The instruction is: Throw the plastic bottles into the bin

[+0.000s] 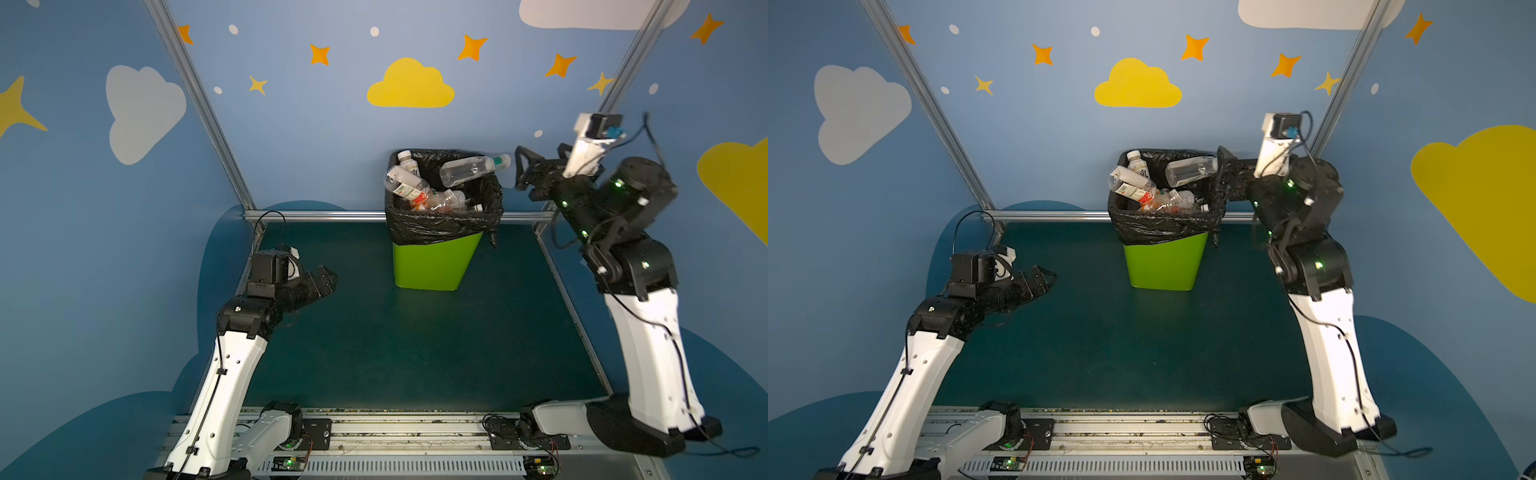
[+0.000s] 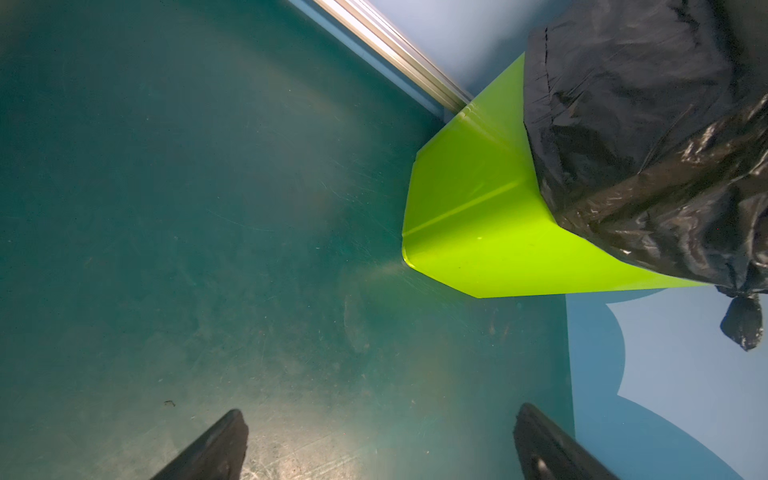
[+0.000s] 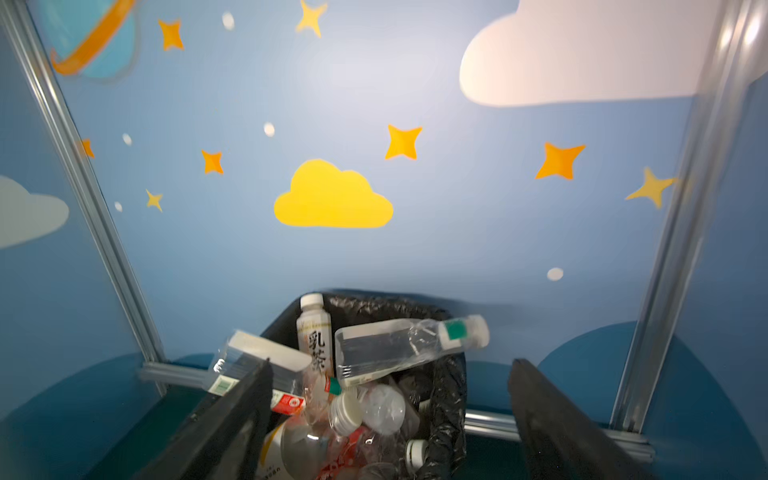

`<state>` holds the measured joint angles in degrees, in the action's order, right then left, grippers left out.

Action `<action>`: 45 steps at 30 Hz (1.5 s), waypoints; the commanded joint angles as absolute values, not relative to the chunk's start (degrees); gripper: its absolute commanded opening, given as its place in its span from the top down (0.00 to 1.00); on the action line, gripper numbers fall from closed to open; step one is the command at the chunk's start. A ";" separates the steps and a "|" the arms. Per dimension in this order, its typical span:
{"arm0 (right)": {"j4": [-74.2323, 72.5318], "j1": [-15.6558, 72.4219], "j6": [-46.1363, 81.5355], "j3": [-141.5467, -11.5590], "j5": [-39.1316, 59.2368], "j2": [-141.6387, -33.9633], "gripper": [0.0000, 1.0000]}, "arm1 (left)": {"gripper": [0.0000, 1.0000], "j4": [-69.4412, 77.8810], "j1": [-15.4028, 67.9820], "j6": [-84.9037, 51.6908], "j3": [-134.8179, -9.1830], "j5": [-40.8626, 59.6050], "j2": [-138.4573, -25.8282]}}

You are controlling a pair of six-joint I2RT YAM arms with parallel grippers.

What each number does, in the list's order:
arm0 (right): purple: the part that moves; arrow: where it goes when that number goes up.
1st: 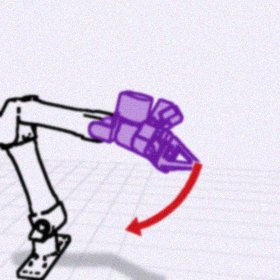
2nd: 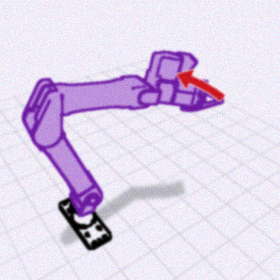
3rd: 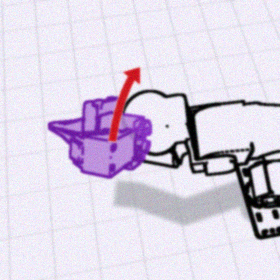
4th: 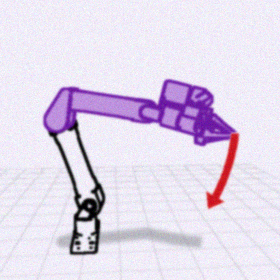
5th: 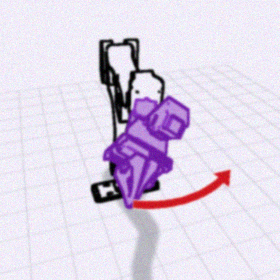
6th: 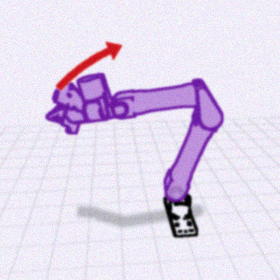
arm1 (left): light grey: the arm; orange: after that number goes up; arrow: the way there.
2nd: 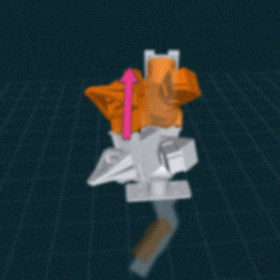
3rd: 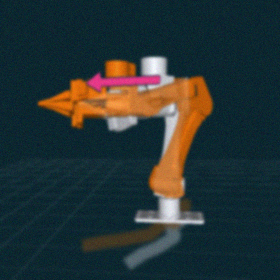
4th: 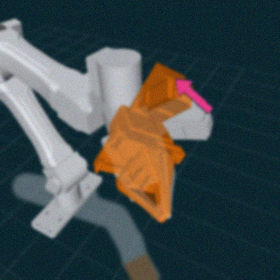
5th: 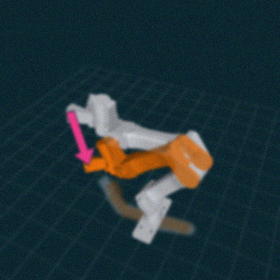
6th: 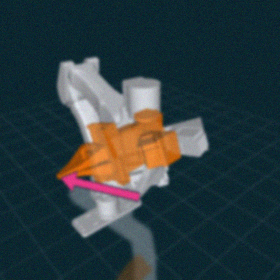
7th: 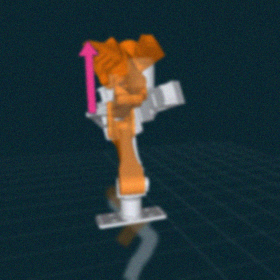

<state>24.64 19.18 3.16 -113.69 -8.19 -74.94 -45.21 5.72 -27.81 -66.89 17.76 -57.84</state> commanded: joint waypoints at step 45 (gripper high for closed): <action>25.29 0.78 49.85 -133.02 20.74 -112.70 0.17 | 0.00 -48.99 4.61 -29.44 -64.28 17.98 -58.23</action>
